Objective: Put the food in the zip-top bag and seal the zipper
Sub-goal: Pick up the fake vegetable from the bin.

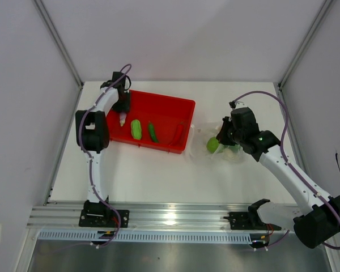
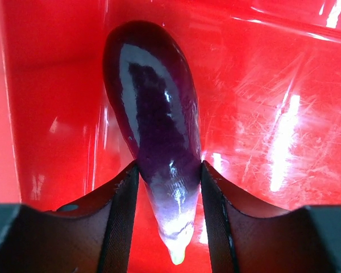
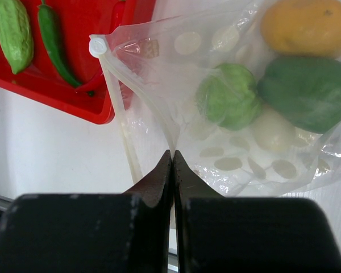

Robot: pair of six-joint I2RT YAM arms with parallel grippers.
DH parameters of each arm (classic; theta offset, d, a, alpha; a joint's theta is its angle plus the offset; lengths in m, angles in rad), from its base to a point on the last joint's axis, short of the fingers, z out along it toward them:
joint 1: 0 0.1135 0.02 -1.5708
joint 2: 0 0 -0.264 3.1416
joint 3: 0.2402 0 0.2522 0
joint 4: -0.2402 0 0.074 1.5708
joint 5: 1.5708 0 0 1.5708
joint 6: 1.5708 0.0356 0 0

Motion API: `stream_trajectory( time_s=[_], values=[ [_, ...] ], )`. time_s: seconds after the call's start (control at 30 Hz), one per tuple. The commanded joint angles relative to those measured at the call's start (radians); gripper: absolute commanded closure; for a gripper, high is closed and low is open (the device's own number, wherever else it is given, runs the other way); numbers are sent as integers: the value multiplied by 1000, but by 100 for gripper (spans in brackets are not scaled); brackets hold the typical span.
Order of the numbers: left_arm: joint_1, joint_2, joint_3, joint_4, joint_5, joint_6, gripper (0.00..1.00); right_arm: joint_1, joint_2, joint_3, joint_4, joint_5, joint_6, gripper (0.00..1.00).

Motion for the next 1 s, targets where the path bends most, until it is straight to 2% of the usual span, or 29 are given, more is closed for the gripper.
stream_trajectory(
  time_s=[0.0,0.2,0.3,0.37,0.4,0.47,0.5,0.67,0.77,0.9,0.93,0.97],
  values=[
    [-13,26,56,-32,12,2,51,2,-18,54,-1,23,9,100],
    [-21,43,79,-50,19,8,46,8,-13,67,-14,36,9,100],
    [-21,42,77,-44,23,4,47,10,-14,68,-14,38,16,100],
    [-21,42,74,-43,41,0,60,10,-16,70,-17,40,17,100],
    [-21,40,76,-43,45,-1,79,11,-18,70,-17,43,16,100],
    [-22,37,71,-40,50,-18,95,11,-16,70,-18,44,16,100],
    [-22,32,62,-32,50,-24,99,11,-16,73,-21,46,14,100],
    [-28,-23,31,-15,91,-55,99,11,-18,76,-25,49,14,100],
    [-36,-85,33,-29,172,-81,99,11,-14,74,-21,50,11,100],
    [-56,-220,12,-3,428,-179,99,11,-5,74,-5,44,8,100],
    [-62,-284,-49,23,564,-202,99,11,-4,73,-3,43,8,100],
    [-85,-320,-80,95,622,-257,99,11,-4,71,0,38,8,100]
  ],
)
